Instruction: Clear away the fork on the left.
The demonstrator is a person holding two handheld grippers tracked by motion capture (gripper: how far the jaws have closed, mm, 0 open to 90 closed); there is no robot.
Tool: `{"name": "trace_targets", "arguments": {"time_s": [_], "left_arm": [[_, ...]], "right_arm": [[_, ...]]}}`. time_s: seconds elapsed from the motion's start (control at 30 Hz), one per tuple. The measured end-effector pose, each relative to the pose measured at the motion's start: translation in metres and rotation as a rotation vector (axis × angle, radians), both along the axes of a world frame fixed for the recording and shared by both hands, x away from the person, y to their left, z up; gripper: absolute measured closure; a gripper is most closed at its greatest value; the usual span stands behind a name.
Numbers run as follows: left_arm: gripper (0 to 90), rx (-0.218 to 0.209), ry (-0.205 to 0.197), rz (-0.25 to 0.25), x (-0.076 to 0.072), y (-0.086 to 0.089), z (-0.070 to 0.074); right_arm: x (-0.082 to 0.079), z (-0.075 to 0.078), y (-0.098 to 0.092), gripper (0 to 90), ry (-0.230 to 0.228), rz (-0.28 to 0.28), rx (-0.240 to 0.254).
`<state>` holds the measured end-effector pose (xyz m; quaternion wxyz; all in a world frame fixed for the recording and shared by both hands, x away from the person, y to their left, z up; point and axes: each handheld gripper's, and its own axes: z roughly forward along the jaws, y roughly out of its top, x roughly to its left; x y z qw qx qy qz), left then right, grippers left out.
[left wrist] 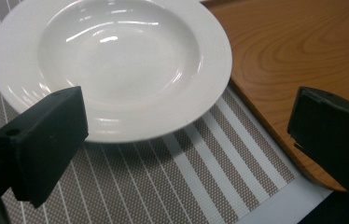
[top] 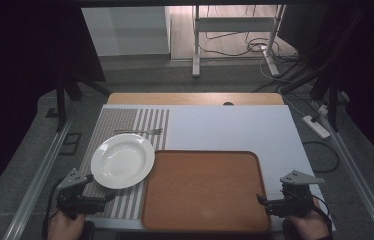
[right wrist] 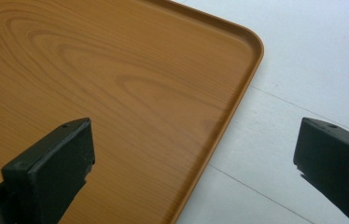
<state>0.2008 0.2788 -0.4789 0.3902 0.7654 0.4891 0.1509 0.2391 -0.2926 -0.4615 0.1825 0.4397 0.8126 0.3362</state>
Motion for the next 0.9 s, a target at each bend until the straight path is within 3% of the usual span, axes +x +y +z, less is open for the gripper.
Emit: {"name": "trace_targets", "arguments": {"time_s": [0.13,0.27,0.37,0.5,0.63,0.9], "left_arm": [[0.0,-0.006,0.005,-0.011,0.005,-0.001,0.003],[0.0,-0.012,0.04,0.007,0.01,0.002,-0.001],[0.0,-0.011,0.041,0.012,0.013,0.002,-0.002],[0.0,-0.023,0.055,0.019,0.021,0.001,-0.001],[0.0,0.011,0.065,0.016,0.031,-0.001,-0.002],[0.0,-0.009,0.089,0.007,0.049,-0.002,-0.005]], "right_arm": [[0.0,0.0,0.001,0.0,0.002,0.005,-0.002],[0.0,-0.001,0.001,0.0,0.002,0.007,-0.003],[0.0,0.0,0.001,0.0,0.004,0.008,-0.001],[0.0,0.0,0.001,0.0,0.003,0.011,-0.004],[0.0,0.0,0.003,0.0,0.002,0.017,-0.011],[0.0,0.0,0.002,0.0,0.003,0.02,-0.008]]}}
